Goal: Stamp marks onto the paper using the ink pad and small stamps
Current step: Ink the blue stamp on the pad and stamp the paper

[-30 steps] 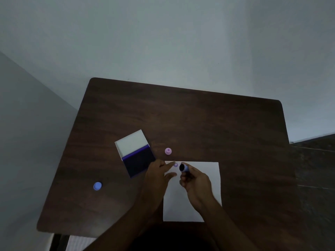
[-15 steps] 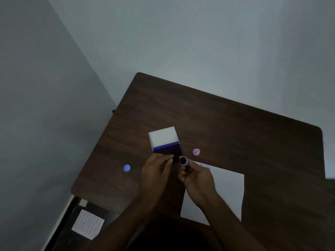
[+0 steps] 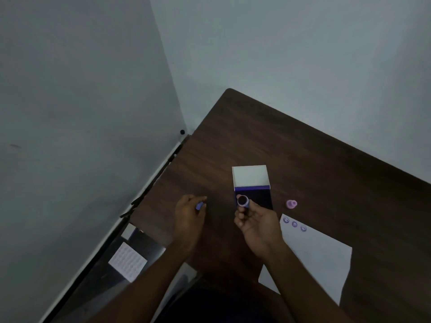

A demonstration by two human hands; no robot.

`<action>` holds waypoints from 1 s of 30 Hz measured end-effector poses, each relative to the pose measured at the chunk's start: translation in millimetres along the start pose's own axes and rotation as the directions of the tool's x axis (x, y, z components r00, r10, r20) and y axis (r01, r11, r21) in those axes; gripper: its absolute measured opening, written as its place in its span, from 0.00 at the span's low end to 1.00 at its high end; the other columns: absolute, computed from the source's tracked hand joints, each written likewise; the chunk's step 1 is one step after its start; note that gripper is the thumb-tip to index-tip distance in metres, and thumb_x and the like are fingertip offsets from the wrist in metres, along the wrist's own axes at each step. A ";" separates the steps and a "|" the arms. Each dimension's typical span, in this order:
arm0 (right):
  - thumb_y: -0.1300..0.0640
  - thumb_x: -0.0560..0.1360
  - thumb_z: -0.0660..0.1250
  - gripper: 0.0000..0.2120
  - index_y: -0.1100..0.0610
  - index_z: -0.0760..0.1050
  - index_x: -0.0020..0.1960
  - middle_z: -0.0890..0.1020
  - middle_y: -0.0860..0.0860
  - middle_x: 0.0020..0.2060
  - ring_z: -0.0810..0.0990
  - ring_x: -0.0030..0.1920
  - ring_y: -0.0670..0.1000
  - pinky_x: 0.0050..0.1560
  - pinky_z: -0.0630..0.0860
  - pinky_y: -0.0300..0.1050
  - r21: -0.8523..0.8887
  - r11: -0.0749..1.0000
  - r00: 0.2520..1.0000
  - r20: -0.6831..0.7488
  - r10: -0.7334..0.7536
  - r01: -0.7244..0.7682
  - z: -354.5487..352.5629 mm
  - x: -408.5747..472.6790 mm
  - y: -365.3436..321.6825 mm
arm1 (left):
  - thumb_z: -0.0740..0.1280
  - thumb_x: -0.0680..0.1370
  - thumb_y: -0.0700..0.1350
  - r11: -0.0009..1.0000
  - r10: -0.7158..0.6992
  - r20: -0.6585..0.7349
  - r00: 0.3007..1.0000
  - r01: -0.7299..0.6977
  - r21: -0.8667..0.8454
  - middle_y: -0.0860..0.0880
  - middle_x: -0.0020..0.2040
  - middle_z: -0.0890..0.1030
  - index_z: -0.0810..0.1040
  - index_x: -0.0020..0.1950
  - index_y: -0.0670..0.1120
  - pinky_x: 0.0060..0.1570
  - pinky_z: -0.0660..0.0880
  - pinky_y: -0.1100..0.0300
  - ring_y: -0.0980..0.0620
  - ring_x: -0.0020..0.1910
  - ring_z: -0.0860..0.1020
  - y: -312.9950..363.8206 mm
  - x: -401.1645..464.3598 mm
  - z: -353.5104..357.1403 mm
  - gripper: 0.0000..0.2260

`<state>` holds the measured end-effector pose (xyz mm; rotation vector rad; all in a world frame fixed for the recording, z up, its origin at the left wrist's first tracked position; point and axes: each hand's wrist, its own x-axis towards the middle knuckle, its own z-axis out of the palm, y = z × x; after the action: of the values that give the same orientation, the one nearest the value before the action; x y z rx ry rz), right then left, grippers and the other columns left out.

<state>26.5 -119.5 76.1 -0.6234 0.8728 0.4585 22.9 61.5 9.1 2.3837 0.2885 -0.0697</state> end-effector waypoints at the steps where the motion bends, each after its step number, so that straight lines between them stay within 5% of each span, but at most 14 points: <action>1: 0.60 0.76 0.63 0.10 0.63 0.77 0.54 0.77 0.55 0.35 0.74 0.34 0.50 0.42 0.73 0.46 -0.006 1.000 1.000 -0.002 0.000 0.000 1.6 1.5 2.2 | 0.70 0.74 0.43 1.000 -0.022 0.004 1.000 0.022 0.022 0.50 0.52 0.78 0.81 0.58 0.48 0.53 0.62 0.76 0.56 0.51 0.75 -6.8 0.5 0.9 0.12; 6: 0.60 0.76 0.62 0.13 0.65 0.76 0.58 0.76 0.55 0.35 0.72 0.34 0.50 0.38 0.71 0.45 -0.031 0.999 1.000 -0.021 -0.011 0.010 5.0 5.0 7.9 | 0.73 0.72 0.46 0.993 -0.105 0.076 0.992 0.101 0.058 0.47 0.60 0.75 0.74 0.67 0.46 0.61 0.64 0.64 0.51 0.59 0.73 -30.0 1.0 8.8 0.24; 11: 0.59 0.77 0.62 0.16 0.66 0.75 0.61 0.77 0.55 0.35 0.74 0.36 0.50 0.47 0.74 0.49 -0.009 1.000 0.998 -0.055 0.002 -0.002 7.0 5.6 10.2 | 0.71 0.73 0.47 0.998 -0.061 0.101 0.993 0.060 0.015 0.51 0.57 0.74 0.77 0.63 0.50 0.59 0.70 0.64 0.59 0.54 0.71 -29.8 3.0 8.8 0.18; 14: 0.60 0.76 0.62 0.17 0.66 0.74 0.62 0.78 0.55 0.35 0.75 0.36 0.50 0.46 0.74 0.49 0.012 1.000 0.997 -0.071 0.005 -0.004 9.1 5.0 9.7 | 0.70 0.74 0.52 0.992 -0.100 0.132 0.986 0.109 -0.062 0.54 0.56 0.76 0.78 0.61 0.53 0.54 0.70 0.66 0.61 0.51 0.73 -27.1 5.8 6.9 0.16; 19: 0.60 0.76 0.62 0.15 0.66 0.75 0.60 0.78 0.56 0.34 0.75 0.37 0.51 0.53 0.74 0.51 0.043 0.999 0.997 -0.070 0.010 -0.007 12.2 3.3 8.4 | 0.72 0.72 0.46 0.910 -0.152 0.162 0.975 0.202 -0.362 0.59 0.54 0.81 0.78 0.59 0.54 0.57 0.76 0.58 0.61 0.53 0.78 -7.8 3.8 -0.6 0.16; 26: 0.60 0.77 0.61 0.16 0.65 0.76 0.61 0.78 0.55 0.36 0.73 0.36 0.50 0.41 0.73 0.46 0.037 0.999 0.999 -0.030 0.010 -0.009 17.3 1.6 8.2 | 0.74 0.71 0.41 0.855 0.012 0.220 0.975 0.104 -0.509 0.55 0.52 0.82 0.80 0.55 0.52 0.55 0.77 0.63 0.61 0.52 0.80 29.2 4.2 -19.3 0.15; 30: 0.61 0.78 0.60 0.15 0.66 0.75 0.62 0.81 0.61 0.50 0.78 0.40 0.51 0.44 0.75 0.45 0.052 0.999 1.000 0.010 -0.005 0.005 19.6 1.7 10.5 | 0.75 0.70 0.42 0.879 0.151 0.264 0.953 -0.007 -0.477 0.55 0.49 0.82 0.81 0.54 0.52 0.52 0.78 0.63 0.60 0.50 0.80 39.1 3.3 -27.3 0.14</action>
<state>32.1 -98.4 81.0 -0.5745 0.8704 0.4327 34.1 52.6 54.7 1.8612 0.0516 -0.2812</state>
